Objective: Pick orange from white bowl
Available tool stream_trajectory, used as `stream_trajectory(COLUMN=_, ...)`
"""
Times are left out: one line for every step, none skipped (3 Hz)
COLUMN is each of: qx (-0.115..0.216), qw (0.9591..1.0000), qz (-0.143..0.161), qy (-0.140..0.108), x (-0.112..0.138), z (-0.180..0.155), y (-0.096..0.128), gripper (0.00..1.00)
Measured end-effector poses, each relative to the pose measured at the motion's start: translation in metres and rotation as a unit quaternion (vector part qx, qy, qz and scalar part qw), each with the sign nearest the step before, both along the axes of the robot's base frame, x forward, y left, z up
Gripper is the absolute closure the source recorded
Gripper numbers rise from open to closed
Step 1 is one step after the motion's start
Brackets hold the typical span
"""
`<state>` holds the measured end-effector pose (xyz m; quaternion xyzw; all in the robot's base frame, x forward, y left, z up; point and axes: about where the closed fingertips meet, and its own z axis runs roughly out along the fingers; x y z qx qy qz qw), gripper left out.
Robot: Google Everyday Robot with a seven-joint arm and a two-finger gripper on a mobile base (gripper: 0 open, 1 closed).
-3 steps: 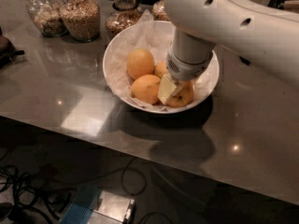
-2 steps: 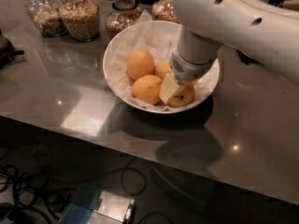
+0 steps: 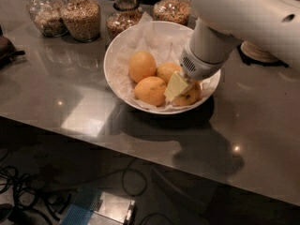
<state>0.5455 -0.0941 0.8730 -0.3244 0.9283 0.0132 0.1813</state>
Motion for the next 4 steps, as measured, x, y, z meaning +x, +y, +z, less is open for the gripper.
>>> stream_trajectory(qx=0.079, qw=0.9920, qz=0.014, qy=-0.098, x=-0.016, z=0.064, y=-0.022, gripper=1.00)
stream_trajectory(qx=0.133, qw=0.9713, qz=0.002, qy=-0.197, x=-0.060, z=0.126, y=-0.080, gripper=1.00)
stream_trajectory(qx=0.133, qw=0.9713, qz=0.002, qy=-0.197, x=-0.060, z=0.126, y=-0.080, gripper=1.00)
stream_trajectory(qx=0.161, qw=0.9667, qz=0.028, qy=-0.197, x=-0.066, z=0.134, y=-0.073, gripper=1.00)
